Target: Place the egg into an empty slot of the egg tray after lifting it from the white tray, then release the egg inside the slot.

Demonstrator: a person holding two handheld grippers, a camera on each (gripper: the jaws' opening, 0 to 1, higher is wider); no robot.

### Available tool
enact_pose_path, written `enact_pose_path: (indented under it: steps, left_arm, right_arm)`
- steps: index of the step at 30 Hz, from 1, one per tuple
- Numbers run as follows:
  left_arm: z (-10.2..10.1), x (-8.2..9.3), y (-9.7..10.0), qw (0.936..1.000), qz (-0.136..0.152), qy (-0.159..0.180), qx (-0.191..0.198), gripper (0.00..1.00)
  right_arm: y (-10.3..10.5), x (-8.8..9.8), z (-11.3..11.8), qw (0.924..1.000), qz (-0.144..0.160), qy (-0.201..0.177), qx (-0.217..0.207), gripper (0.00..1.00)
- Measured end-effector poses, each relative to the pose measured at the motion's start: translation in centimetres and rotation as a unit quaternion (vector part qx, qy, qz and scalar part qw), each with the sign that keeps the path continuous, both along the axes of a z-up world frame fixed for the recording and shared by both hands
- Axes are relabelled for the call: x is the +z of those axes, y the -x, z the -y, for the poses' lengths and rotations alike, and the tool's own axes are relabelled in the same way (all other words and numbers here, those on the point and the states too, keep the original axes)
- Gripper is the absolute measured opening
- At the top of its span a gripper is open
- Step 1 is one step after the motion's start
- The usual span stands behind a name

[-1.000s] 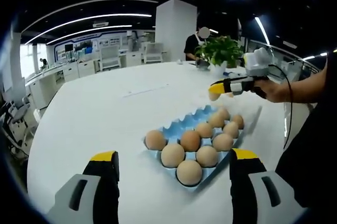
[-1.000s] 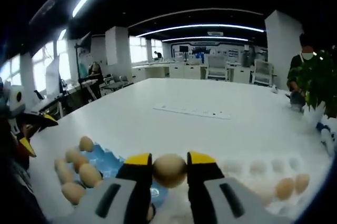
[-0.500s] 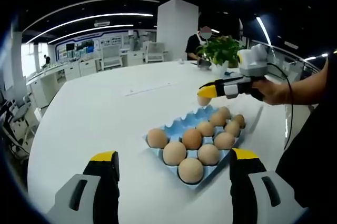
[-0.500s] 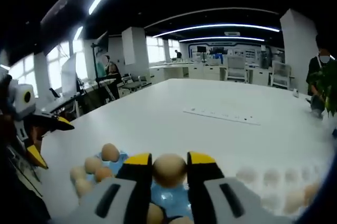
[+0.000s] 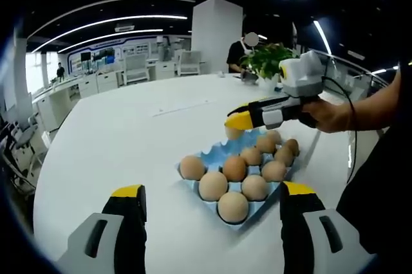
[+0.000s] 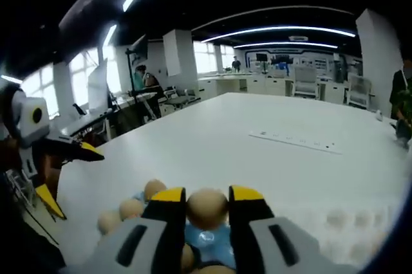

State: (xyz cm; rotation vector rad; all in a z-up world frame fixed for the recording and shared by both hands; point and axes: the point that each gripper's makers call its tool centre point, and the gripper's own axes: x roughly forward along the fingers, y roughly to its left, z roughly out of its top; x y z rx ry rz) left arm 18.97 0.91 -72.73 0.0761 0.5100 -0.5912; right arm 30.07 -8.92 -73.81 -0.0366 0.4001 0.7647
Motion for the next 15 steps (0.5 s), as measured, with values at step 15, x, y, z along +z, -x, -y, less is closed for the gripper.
enact_pose_path:
  steps: [15]
  left_arm:
    - [-0.3,-0.1,0.1,1.0,0.0,0.0,0.004,0.86]
  right_arm:
    - [1.0,-1.5,-3.8,0.9987,-0.013,0.007,0.049,0.25]
